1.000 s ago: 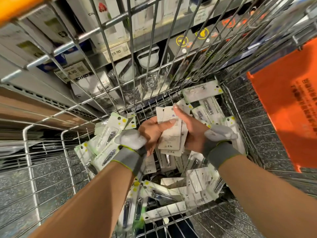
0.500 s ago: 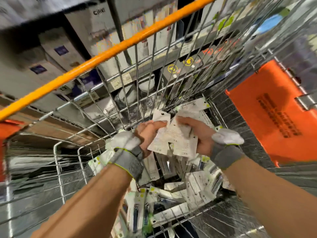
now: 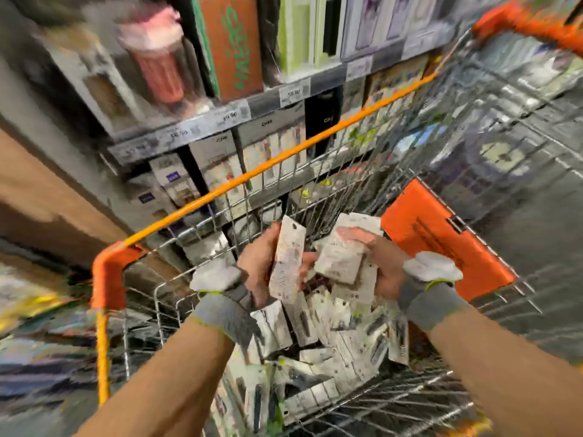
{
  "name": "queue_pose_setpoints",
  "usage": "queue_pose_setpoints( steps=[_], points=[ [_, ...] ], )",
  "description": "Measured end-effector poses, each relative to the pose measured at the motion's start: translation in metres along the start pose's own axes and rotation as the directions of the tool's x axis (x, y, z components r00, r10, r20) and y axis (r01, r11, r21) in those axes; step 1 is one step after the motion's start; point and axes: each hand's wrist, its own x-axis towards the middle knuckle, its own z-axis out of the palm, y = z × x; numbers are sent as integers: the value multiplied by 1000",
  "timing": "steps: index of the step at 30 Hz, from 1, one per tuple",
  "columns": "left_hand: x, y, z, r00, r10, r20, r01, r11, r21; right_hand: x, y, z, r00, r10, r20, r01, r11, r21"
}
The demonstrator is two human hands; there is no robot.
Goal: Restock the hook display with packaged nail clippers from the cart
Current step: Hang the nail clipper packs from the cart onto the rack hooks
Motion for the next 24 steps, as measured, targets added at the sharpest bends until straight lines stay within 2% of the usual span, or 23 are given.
queue_pose_setpoints(
  steps=[3, 9, 13, 15, 17, 22, 24],
  points=[
    [-44, 3, 12, 996, 92, 1, -92, 996, 18, -36, -8, 23, 982, -186, -40, 186, 983, 3],
    [-144, 21, 35, 960, 279, 1, -276, 950, 145, -126, -33, 79, 964, -266, 21, 267, 955, -126],
    [-207, 39, 34, 837, 546, -37, -523, 819, 236, -172, -48, 120, 935, -334, 124, 351, 921, -167],
    [-237, 48, 31, 770, 629, -106, -594, 768, 240, -190, -54, 140, 923, -352, 158, 377, 909, -177],
    [-267, 59, 24, 726, 669, -161, -625, 739, 251, -212, -59, 164, 904, -370, 212, 408, 896, -174],
    [-355, 89, 12, 671, 732, -119, -666, 666, 336, -261, -63, 235, 826, -439, 354, 525, 829, -195],
    [-389, 98, 4, 621, 775, -118, -709, 619, 337, -276, -59, 263, 797, -451, 403, 552, 815, -179]
  ],
)
